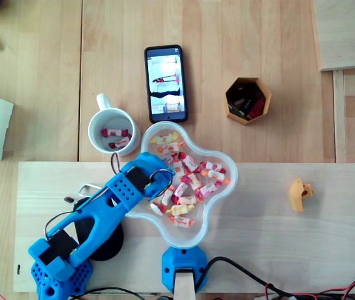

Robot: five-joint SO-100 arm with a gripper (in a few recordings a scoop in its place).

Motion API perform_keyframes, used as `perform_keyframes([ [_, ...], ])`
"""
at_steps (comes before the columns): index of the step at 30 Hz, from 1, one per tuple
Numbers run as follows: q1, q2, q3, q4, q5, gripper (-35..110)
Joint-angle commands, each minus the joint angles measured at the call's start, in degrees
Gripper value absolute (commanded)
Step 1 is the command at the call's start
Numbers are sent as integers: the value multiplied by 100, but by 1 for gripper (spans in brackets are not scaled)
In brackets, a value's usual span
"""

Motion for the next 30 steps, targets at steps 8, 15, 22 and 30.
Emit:
perform_keyframes([
  [8,9,-18,97,88,-62,-3],
  [15,105,-18,176,167,-457,-3],
  [22,369,70,62,211,-1160,-3],
  [30,642,861,62,879,-1327,-3],
])
